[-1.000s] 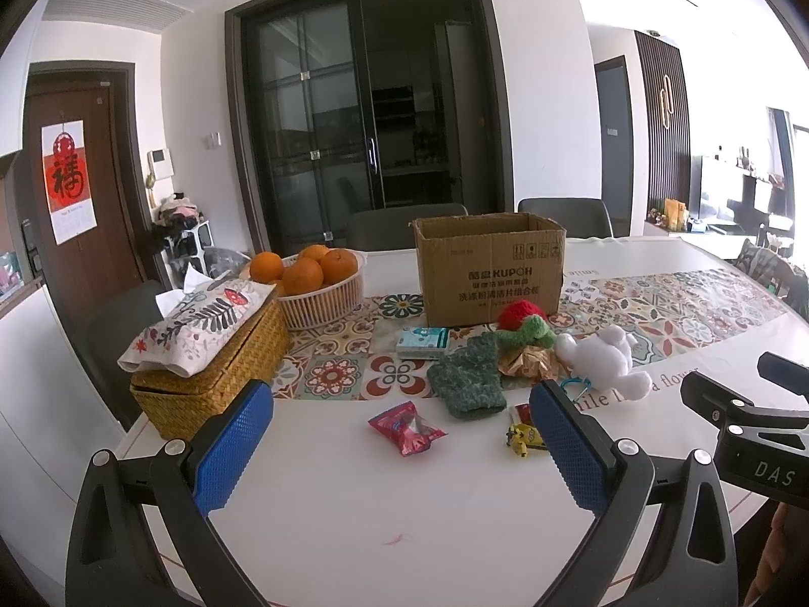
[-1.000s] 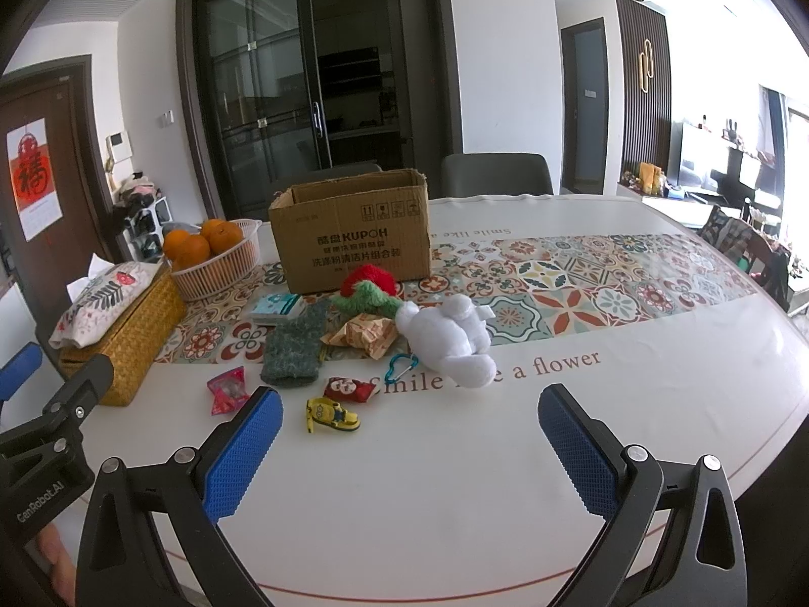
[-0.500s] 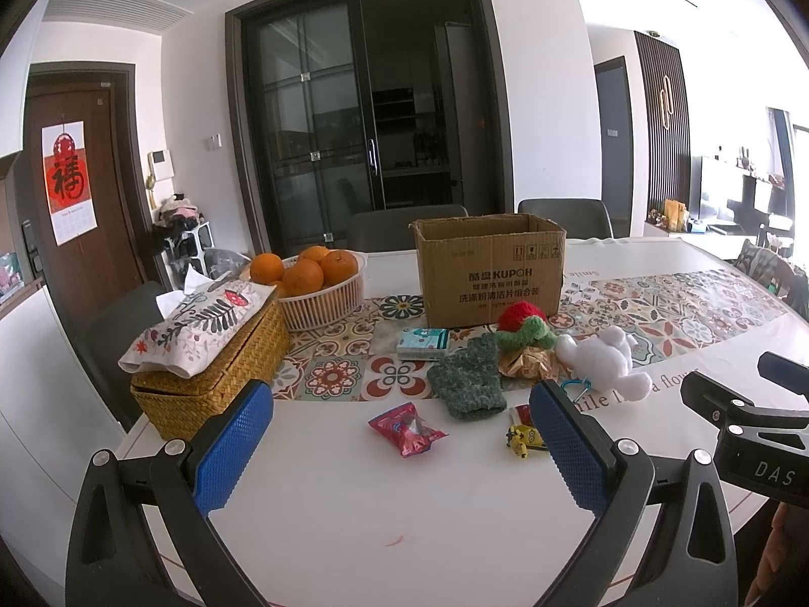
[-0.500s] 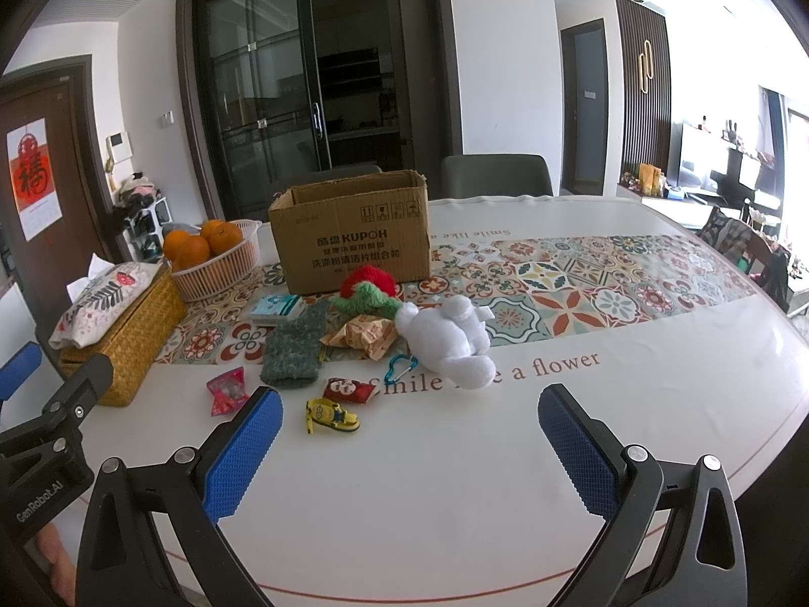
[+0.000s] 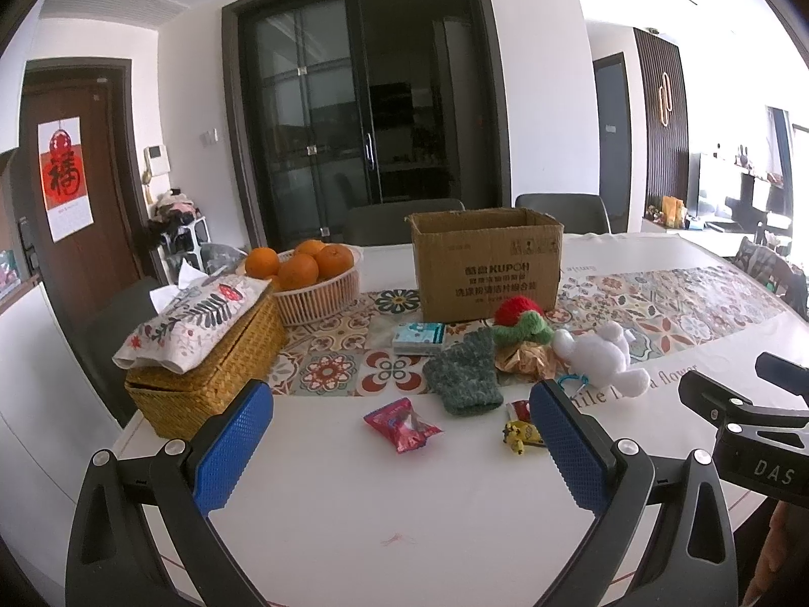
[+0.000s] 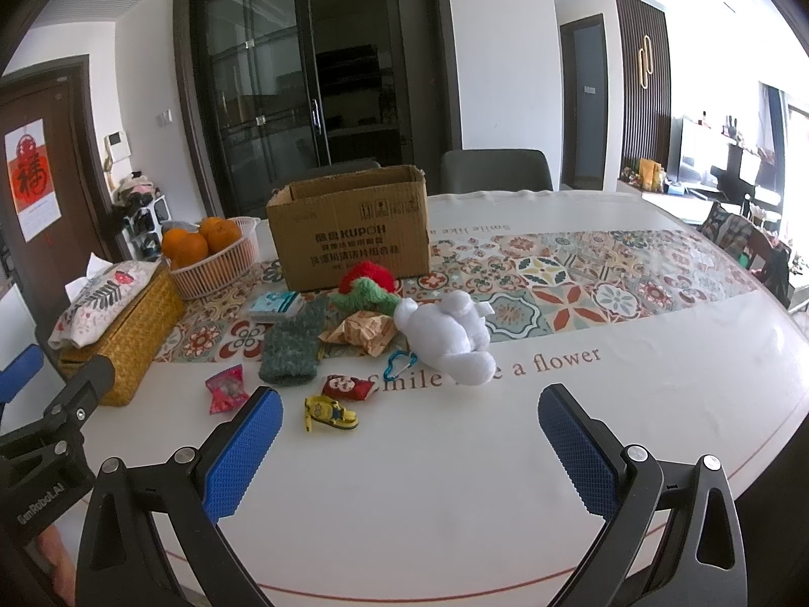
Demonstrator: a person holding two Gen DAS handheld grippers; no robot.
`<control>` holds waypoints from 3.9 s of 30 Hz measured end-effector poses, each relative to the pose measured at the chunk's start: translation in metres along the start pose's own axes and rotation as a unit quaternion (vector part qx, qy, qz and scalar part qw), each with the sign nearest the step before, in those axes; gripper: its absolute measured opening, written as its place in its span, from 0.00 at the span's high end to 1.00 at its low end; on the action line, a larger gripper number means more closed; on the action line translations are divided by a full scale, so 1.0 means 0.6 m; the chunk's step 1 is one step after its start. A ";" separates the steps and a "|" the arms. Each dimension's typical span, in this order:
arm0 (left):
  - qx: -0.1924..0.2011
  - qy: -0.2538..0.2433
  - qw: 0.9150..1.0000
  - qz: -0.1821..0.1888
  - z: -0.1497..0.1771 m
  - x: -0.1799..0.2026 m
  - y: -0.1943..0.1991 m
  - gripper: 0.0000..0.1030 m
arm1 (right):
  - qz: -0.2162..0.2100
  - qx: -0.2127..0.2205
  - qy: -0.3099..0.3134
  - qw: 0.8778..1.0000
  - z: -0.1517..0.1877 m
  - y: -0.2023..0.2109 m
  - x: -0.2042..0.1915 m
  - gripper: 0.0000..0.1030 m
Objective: Organize soft objects
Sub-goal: 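Reach the right tool to the white plush while the left tool reaches the green glove, then close the right tool on the white plush while the left tool grasps the green glove, then lift both held items and carry them over the cardboard box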
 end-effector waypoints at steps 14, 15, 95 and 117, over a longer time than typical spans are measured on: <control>-0.070 0.009 0.997 0.012 0.015 0.028 -0.085 0.00 | -0.010 -0.055 -0.010 0.998 0.000 -0.082 0.013 0.00; -0.072 0.008 0.997 0.014 0.013 0.031 -0.090 0.00 | -0.009 -0.057 -0.012 0.998 -0.003 -0.089 0.016 0.00; -0.284 0.029 0.957 0.057 0.076 0.102 -0.425 0.72 | -0.015 -0.184 -0.013 0.983 -0.024 -0.384 0.057 0.17; -0.180 0.020 0.980 0.087 -0.041 0.091 -0.351 0.72 | -0.037 -0.082 0.003 0.996 -0.120 -0.294 0.039 0.17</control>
Point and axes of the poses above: each gripper's, at about its wrist camera, not at the fingertips, and y roughly against the way its jaws point, x to its right, z to its underside, the point moved 6 cm from there along -y, roughly the way its jaws point, and after that the axes turned 11 degrees about y, right-handed, at the moved point
